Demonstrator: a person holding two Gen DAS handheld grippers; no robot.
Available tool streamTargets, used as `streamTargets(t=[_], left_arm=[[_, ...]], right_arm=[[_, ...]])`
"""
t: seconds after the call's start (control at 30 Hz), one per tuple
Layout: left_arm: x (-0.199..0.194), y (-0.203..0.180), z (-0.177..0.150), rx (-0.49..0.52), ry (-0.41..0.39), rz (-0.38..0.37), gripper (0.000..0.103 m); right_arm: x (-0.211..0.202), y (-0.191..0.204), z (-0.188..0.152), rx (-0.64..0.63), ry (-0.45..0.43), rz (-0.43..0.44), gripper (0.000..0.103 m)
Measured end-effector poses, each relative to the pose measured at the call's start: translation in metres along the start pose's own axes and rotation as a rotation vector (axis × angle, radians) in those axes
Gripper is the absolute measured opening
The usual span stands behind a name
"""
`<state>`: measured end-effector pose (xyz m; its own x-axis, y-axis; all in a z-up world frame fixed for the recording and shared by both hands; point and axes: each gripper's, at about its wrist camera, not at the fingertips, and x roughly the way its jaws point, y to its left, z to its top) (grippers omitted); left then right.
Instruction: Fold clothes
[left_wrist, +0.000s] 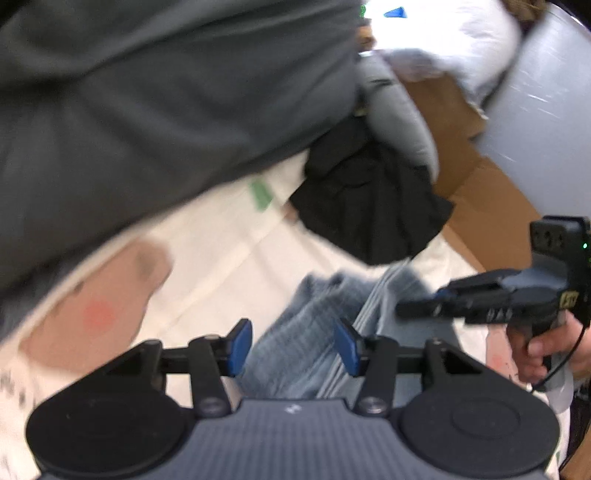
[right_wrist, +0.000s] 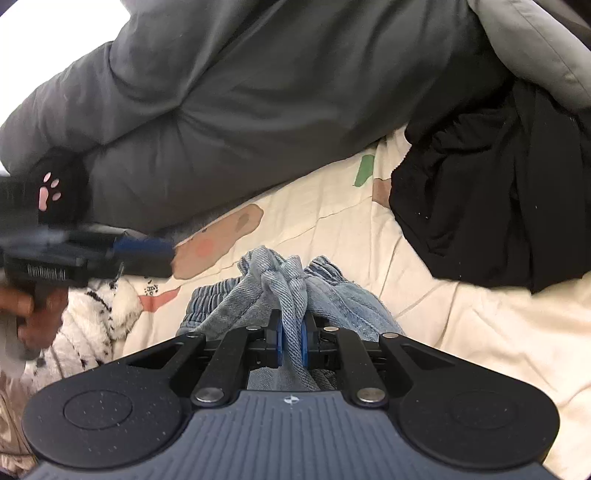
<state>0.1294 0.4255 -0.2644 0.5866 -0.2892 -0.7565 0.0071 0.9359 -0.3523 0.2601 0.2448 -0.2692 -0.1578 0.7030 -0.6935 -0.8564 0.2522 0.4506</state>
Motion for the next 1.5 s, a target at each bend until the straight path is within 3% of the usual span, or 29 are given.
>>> streamTargets(t=[0.3,0.6,0.67,0.73,0.83,1.03,1.33,1.5], left_arm=[[0.000,0.022,-0.059,-0.246,0.003,-0.050,0.079],[0.038,0.035,-0.115,-0.407,0.036,-0.082,0.079],[0.040,0.040,-0.119,-0.459,0.013,-0.116,0.077],[0.037,0.041,-0.119,-0.482,-0.003,-0.142,0.058],[0.028,0.031,-0.115,-0.416,-0.001,-0.115,0.039],[0.000,0.006,-0.102,-0.279,0.001,-0.015,0.020],[-0.023,-0.026,-0.070,-0.164,-0.057,0.008,0.017],[-0.015,-0.035,-0.040,-0.124,-0.042,0.020,0.017]], right_arm=[[0.003,-0.005,-0.001,-0.001,0.009,-0.010,0.009],[0.008,-0.008,-0.003,0.019,0.007,-0.018,0.009],[0.010,-0.009,-0.004,0.033,0.005,-0.022,0.009],[0.010,-0.008,-0.005,0.038,-0.001,-0.028,0.009],[0.007,-0.004,-0.005,0.028,-0.004,-0.031,0.009],[-0.009,0.018,-0.003,-0.055,-0.035,-0.067,0.008],[-0.040,0.022,-0.001,-0.058,-0.112,-0.115,0.007],[-0.054,0.010,0.011,-0.028,-0.142,-0.148,0.007]])
